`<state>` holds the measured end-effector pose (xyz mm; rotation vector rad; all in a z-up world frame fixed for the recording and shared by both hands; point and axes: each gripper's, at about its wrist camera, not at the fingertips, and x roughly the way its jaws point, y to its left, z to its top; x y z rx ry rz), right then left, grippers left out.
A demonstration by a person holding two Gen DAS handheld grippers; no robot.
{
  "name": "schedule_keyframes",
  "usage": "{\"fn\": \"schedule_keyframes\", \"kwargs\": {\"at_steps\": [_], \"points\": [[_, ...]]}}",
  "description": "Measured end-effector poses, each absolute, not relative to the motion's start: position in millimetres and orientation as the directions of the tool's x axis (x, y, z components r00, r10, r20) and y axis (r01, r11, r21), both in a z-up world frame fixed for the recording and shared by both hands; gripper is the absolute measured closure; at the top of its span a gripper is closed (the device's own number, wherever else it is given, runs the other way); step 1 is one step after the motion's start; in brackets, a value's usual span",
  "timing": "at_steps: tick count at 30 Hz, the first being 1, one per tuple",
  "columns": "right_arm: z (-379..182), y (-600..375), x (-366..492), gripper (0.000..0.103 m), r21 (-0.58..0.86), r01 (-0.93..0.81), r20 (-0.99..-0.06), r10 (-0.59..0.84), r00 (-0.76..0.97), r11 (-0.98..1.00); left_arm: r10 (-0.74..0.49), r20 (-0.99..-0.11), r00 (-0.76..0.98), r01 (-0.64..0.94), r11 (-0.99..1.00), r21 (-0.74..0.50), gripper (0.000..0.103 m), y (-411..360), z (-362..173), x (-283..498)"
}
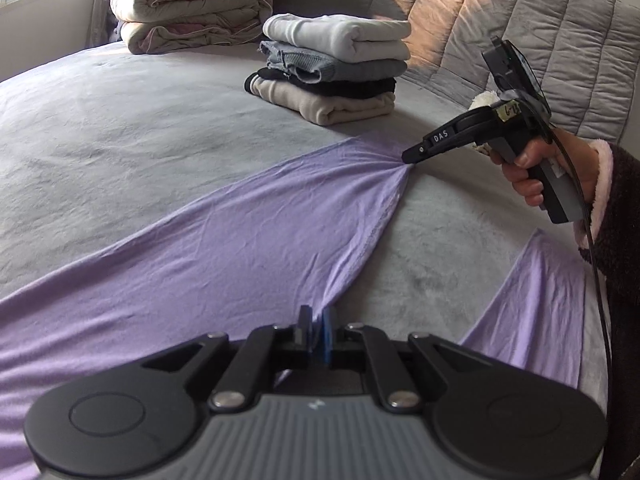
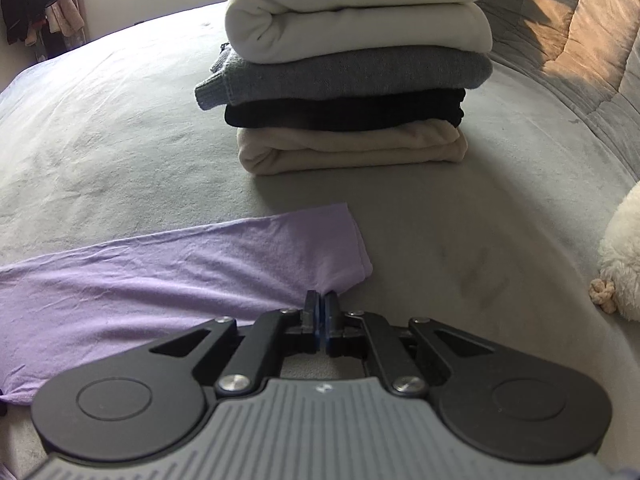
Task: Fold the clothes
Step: 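Open the right gripper and release the sleeve end on the bed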
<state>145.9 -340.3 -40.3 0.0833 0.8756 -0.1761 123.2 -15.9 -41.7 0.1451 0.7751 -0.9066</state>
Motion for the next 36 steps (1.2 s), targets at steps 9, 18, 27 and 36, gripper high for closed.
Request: {"fn": "schedule_keyframes", "kwargs": {"at_steps": [9, 18, 27, 36], "points": [[-27.1, -343.4, 148.5, 0.065, 0.065, 0.173, -0.74, -0.068, 0.669, 0.983, -0.504, -0.651, 0.567, 0.588, 0.801, -0.109, 0.058, 35.9, -20.7, 152.9], [-13.4, -272.0, 178.0, 0.065, 0.155, -0.161, -0.706, 0.223, 0.672, 0.975, -0.345, -0.677, 0.65, 0.44, 0.897, -0.035, 0.056, 114.3, -15.3, 179.0], [-30.4, -194.1, 210.2, 0.065, 0.089, -0.378, -0.737, 0.316, 0.597, 0.922, -0.222, -0.703, 0.675, 0.335, 0.942, 0.025, 0.054, 183.6, -20.7, 201.8], [-46.9, -169.1, 218.8, 0.067, 0.007, -0.469, -0.776, 0.301, 0.555, 0.883, -0.152, -0.754, 0.64, 0.315, 0.946, 0.076, 0.054, 216.3, -37.2, 225.6]]}}
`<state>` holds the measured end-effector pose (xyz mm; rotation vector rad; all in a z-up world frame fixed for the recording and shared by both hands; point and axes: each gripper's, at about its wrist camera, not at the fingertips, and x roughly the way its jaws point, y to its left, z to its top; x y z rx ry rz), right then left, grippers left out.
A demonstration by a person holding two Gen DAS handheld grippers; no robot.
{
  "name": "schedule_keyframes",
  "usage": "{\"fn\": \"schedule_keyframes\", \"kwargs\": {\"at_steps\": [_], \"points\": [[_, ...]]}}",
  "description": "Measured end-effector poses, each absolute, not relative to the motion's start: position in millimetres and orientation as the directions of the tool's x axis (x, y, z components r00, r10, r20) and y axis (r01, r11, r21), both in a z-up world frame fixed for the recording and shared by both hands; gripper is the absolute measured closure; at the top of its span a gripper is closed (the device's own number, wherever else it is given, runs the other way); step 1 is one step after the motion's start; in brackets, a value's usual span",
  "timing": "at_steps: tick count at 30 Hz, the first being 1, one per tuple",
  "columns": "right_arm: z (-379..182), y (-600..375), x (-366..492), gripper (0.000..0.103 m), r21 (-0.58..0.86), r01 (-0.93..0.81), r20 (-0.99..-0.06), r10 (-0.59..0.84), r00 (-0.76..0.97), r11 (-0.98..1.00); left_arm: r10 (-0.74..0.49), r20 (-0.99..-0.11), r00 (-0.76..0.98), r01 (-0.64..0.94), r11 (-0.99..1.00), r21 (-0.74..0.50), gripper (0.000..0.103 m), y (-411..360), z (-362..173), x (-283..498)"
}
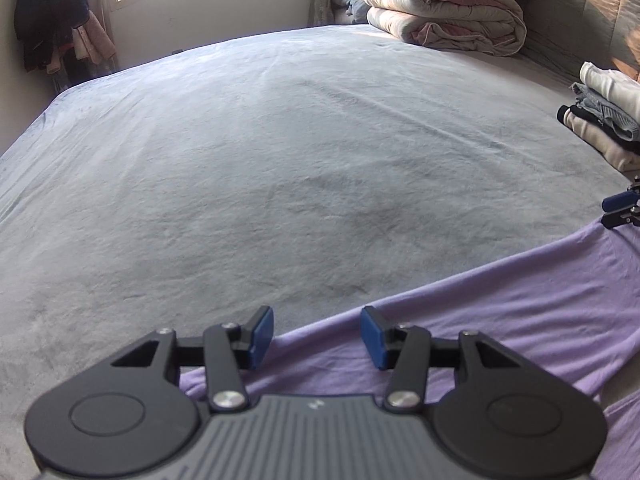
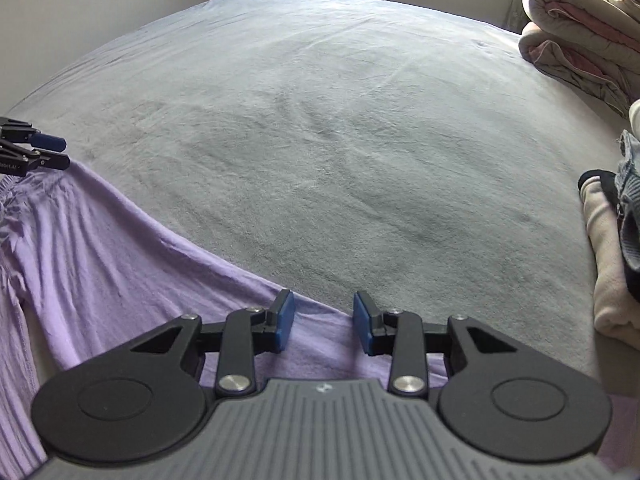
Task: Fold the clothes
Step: 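Open the right gripper and release the sleeve end on the bed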
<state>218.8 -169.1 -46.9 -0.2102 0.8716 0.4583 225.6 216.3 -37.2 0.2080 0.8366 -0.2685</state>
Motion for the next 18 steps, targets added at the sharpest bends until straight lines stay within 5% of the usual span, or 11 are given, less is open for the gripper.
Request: {"fn": "schedule_keyframes", "kwargs": {"at_steps": [2, 4, 7, 9, 18], "points": [[-47.4, -165.3, 217.8, 0.071, -0.014, -0.489, -0.784, 0.294, 0.547, 0.872, -0.147, -0.764, 0.628, 0.325, 0.942, 0.086, 0.054, 216.1, -42.4, 227.0], [-47.6, -160.0, 215.2, 0.086, -0.029, -0.519, -0.79, 0.299, 0.536, 0.854, -0.143, -0.762, 0.631, 0.331, 0.938, 0.098, 0.056, 213.3, -43.6, 224.5], [-48.7, -147.5, 207.4, 0.098, -0.099, -0.548, -0.786, 0.272, 0.555, 0.831, -0.161, -0.75, 0.641, 0.355, 0.929, 0.104, 0.089, 205.9, -44.3, 217.4], [-49.0, -143.1, 201.5, 0.101, -0.143, -0.532, -0.769, 0.245, 0.591, 0.834, -0.144, -0.734, 0.664, 0.35, 0.927, 0.135, 0.1, 200.1, -45.5, 211.0], [-41.3, -157.7, 191.3, 0.103, -0.196, -0.386, -0.625, 0.189, 0.757, 0.901, -0.113, -0.622, 0.775, 0.25, 0.959, 0.137, 0.102, 203.5, -43.5, 199.6]]}}
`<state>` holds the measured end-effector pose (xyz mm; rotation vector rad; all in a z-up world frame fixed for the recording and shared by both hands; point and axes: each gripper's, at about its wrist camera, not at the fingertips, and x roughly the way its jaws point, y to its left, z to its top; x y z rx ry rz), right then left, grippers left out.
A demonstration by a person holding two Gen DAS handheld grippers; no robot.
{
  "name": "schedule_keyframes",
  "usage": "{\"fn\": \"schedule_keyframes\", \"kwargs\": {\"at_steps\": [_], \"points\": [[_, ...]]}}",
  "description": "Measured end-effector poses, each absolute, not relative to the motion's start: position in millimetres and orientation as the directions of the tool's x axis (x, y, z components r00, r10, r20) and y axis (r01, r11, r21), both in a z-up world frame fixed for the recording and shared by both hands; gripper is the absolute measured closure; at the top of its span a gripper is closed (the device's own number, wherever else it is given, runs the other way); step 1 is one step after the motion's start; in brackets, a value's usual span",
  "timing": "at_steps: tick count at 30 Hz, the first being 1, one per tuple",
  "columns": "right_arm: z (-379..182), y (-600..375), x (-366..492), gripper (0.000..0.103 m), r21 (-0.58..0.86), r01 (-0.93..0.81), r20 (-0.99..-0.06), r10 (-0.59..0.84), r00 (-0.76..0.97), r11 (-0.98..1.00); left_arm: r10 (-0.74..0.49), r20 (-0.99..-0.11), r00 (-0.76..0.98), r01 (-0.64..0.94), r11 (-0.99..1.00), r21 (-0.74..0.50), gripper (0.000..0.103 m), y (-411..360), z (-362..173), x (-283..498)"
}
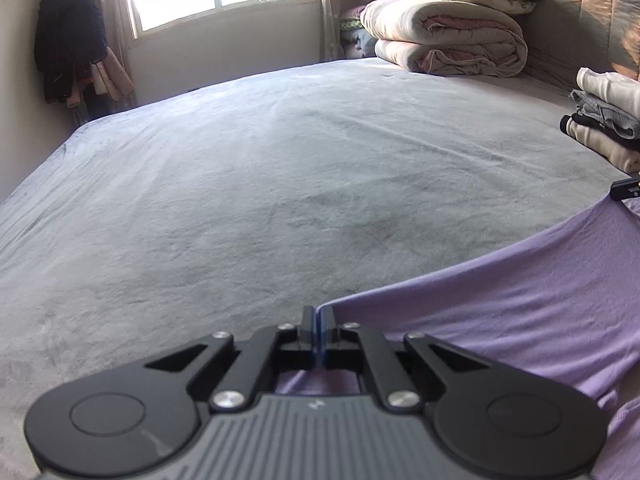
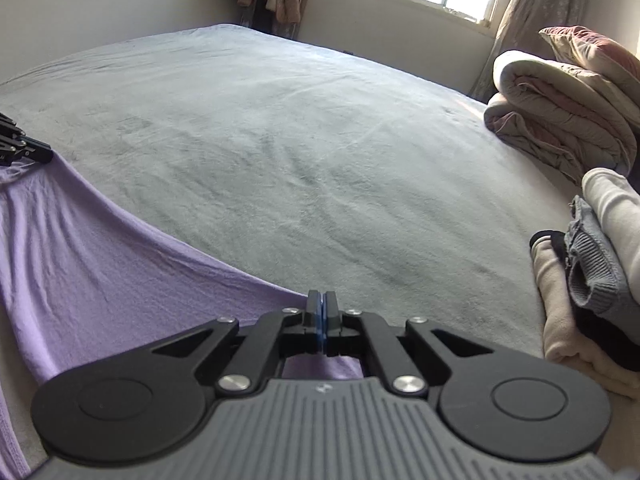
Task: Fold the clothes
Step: 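Open the right gripper and release the sleeve end on the bed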
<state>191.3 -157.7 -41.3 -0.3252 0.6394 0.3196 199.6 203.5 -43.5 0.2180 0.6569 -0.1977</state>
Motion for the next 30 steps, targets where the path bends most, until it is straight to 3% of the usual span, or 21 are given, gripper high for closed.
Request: {"fn": "schedule_keyframes", "kwargs": {"at_steps": [12, 14, 16, 19, 24, 26, 27, 30], "points": [[-64.8, -147.8, 213.8, 0.102, -0.209, -0.37, -0.66, 0.149, 0.737, 0.905, -0.052, -0.621, 0.782, 0.201, 0.965, 0.171, 0.099, 192.4, -60.8, 211.9], [-62.6, -146.6, 214.3, 0.1, -0.21, -0.367, -0.665, 0.143, 0.733, 0.906, -0.035, -0.624, 0.78, 0.183, 0.968, 0.174, 0.094, 191.3, -58.5, 211.3], [-58.4, -146.7, 213.6, 0.091, -0.195, -0.368, -0.672, 0.149, 0.725, 0.909, -0.003, -0.63, 0.777, 0.156, 0.97, 0.188, 0.073, 189.4, -54.6, 210.8], [-52.0, -149.1, 211.3, 0.09, -0.168, -0.36, -0.682, 0.156, 0.715, 0.917, -0.005, -0.632, 0.775, 0.132, 0.979, 0.154, 0.051, 191.0, -46.4, 207.5], [-42.7, -159.9, 204.3, 0.089, -0.147, -0.323, -0.692, 0.136, 0.709, 0.935, -0.021, -0.63, 0.776, 0.121, 0.986, 0.116, 0.046, 185.2, -35.1, 196.7], [-38.7, -166.4, 200.8, 0.081, -0.136, -0.304, -0.69, 0.13, 0.712, 0.943, -0.031, -0.63, 0.776, 0.133, 0.984, 0.115, 0.044, 179.1, -32.1, 191.5], [-36.8, -170.3, 199.0, 0.072, -0.128, -0.292, -0.688, 0.127, 0.714, 0.948, -0.038, -0.63, 0.775, 0.141, 0.983, 0.114, 0.043, 175.5, -30.6, 188.7], [-31.8, -183.5, 192.5, 0.07, -0.1, -0.261, -0.685, 0.124, 0.717, 0.96, -0.076, -0.637, 0.767, 0.166, 0.983, 0.082, 0.042, 164.3, -27.1, 183.1]]}}
